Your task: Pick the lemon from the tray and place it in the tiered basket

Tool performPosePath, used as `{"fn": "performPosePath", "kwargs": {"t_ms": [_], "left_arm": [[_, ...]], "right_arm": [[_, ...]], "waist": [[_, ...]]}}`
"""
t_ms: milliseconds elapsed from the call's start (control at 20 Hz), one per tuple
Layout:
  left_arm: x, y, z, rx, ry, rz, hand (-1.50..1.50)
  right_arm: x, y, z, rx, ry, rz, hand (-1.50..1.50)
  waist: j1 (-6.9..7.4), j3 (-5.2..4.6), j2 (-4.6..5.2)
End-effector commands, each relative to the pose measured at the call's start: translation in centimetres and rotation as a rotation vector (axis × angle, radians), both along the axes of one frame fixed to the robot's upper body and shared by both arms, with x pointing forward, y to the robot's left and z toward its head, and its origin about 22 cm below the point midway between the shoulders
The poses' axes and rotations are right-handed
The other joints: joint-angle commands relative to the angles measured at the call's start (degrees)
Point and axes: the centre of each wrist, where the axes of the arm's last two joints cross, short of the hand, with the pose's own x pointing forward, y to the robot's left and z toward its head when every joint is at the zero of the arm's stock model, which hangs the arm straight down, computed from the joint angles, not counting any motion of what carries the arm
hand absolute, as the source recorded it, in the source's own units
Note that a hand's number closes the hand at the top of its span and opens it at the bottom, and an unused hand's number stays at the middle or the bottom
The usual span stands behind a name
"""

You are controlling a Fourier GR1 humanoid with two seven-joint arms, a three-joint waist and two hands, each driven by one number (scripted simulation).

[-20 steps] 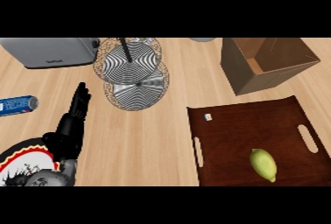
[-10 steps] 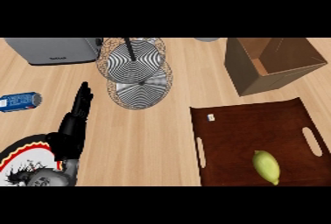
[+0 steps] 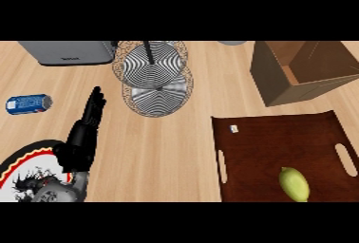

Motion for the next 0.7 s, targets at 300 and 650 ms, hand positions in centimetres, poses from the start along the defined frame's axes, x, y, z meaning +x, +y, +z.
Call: {"fn": "performPosePath", "kwargs": {"t_ms": [300, 650], "left_arm": [[-0.2, 0.0, -0.9, -0.008, 0.026, 0.016, 0.00], [0.6, -0.6, 0.8, -0.004, 0.008, -0.016, 0.00]], "right_arm": [[-0.8, -0.4, -1.3, -0.199, 0.109, 0.084, -1.50], [-0.6, -2.6, -5.4, -0.288, 0.043, 0.029, -1.50]], "waist": [[-0.46, -0.08, -0.33], [0.14, -0.18, -0.23]]}}
